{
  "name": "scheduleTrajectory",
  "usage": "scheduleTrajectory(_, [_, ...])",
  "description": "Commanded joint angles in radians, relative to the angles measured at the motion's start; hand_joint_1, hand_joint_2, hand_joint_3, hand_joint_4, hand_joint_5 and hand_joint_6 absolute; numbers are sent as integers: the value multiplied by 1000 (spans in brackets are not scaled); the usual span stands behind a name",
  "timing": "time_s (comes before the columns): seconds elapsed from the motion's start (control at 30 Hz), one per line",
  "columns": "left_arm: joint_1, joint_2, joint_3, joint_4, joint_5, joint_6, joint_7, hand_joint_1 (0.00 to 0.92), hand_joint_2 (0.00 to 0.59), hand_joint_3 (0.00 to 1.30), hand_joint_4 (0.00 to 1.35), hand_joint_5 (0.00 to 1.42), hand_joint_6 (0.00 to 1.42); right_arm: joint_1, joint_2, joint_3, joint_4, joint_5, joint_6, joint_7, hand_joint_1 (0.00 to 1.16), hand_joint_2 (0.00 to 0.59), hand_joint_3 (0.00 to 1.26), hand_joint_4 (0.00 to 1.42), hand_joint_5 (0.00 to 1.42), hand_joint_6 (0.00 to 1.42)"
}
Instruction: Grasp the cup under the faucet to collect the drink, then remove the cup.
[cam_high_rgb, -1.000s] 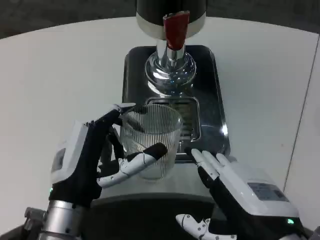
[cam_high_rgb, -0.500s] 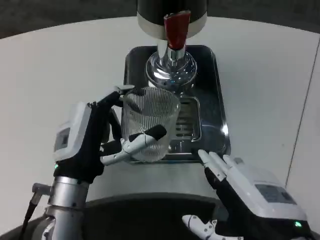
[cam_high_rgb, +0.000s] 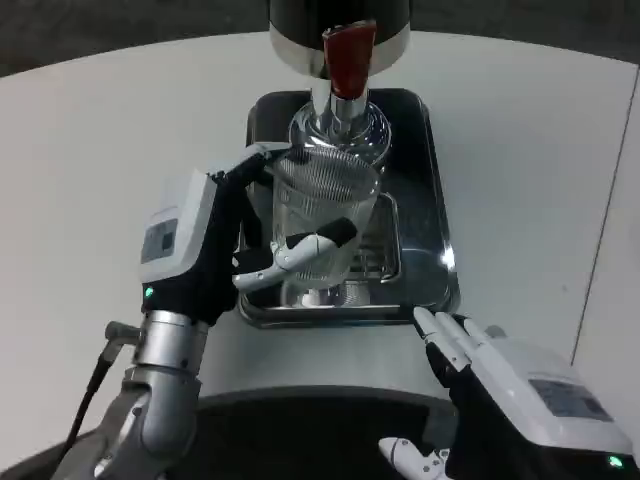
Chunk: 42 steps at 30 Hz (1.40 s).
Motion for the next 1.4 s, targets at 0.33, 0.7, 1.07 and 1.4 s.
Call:
scheduleTrajectory(0.33, [-139,2,-88,193,41,-3,143,370,488,804,960,1126,1315,41,3,-19,-32,14,-13,4,322,373,0,0,0,0])
scheduleTrajectory(0.7, [-210,-15,-139,295,36,21,185,365,482,804,939,1126,1335,76,5,-25,-50,20,-14,-1,325,374,0,0,0,0])
scheduleTrajectory(1.07, [-185,-13,-157,307,20,10,165,326,457,684,768,1092,1315,95,10,-27,-56,24,-18,-9,325,374,0,0,0,0])
scheduleTrajectory(1.4, [-165,5,-151,322,-25,-2,109,247,375,580,628,1017,1295,87,18,-24,-46,28,-24,-11,321,377,0,0,0,0])
